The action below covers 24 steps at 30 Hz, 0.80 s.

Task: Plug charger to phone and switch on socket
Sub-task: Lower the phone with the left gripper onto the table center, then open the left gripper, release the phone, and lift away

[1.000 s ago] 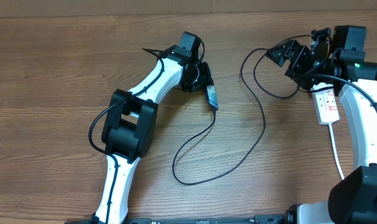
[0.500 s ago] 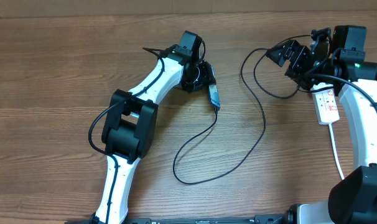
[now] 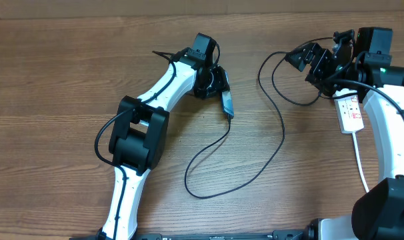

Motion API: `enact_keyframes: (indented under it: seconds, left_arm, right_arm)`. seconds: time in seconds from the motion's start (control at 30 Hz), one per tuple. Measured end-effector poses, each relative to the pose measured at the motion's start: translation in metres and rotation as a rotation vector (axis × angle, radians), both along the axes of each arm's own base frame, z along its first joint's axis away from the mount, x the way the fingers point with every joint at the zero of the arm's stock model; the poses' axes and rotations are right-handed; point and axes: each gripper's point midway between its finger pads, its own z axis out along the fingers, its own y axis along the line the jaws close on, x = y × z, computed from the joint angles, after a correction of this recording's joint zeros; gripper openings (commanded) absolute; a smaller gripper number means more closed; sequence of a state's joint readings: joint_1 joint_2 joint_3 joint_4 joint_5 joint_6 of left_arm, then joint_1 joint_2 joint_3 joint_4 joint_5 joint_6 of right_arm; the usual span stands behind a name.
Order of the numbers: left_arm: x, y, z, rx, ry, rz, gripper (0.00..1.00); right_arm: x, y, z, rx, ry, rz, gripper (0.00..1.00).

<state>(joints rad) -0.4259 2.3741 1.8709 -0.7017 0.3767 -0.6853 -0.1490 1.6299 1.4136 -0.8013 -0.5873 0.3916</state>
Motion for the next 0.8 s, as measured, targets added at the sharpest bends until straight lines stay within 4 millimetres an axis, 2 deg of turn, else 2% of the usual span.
enact_keyframes:
  seconds: [0.03, 0.13, 0.3, 0.33, 0.43, 0.57, 0.8]
  left_arm:
    - [-0.0017, 0.0012, -0.0011, 0.005, 0.01, 0.005, 0.24]
    - [-0.0029, 0.0029, -0.0023, 0.012, 0.014, 0.002, 0.26]
    - [-0.0027, 0.0036, -0.0025, 0.014, 0.014, 0.004, 0.24]
    - [-0.0027, 0.0037, -0.0025, 0.014, 0.014, 0.005, 0.25]
    - [-0.0027, 0.004, -0.0029, 0.016, 0.015, 0.007, 0.39]
    - [-0.0022, 0.003, -0.0021, 0.01, 0.011, 0.004, 0.41]
    - [-0.0015, 0.0005, 0.0008, -0.003, 0.008, -0.001, 0.59]
  right_arm:
    - [0.0001, -0.0001, 0.0001, 0.0, -0.001, 0.0, 1.0]
    - [0.0, 0.0, 0.0, 0.0, 0.0, 0.0, 1.0]
    - [0.0001, -0.0001, 0.0, 0.0, 0.0, 0.0, 1.0]
    - [0.0001, -0.0001, 0.0001, 0.0, -0.001, 0.0, 1.0]
    - [0.0001, 0.0, 0.0001, 0.0, 0.0, 0.0, 1.0]
    - [0.0001, 0.0, 0.0001, 0.0, -0.001, 0.0, 1.0]
    - [0.0001, 0.0, 0.0001, 0.0, 0.0, 0.0, 1.0]
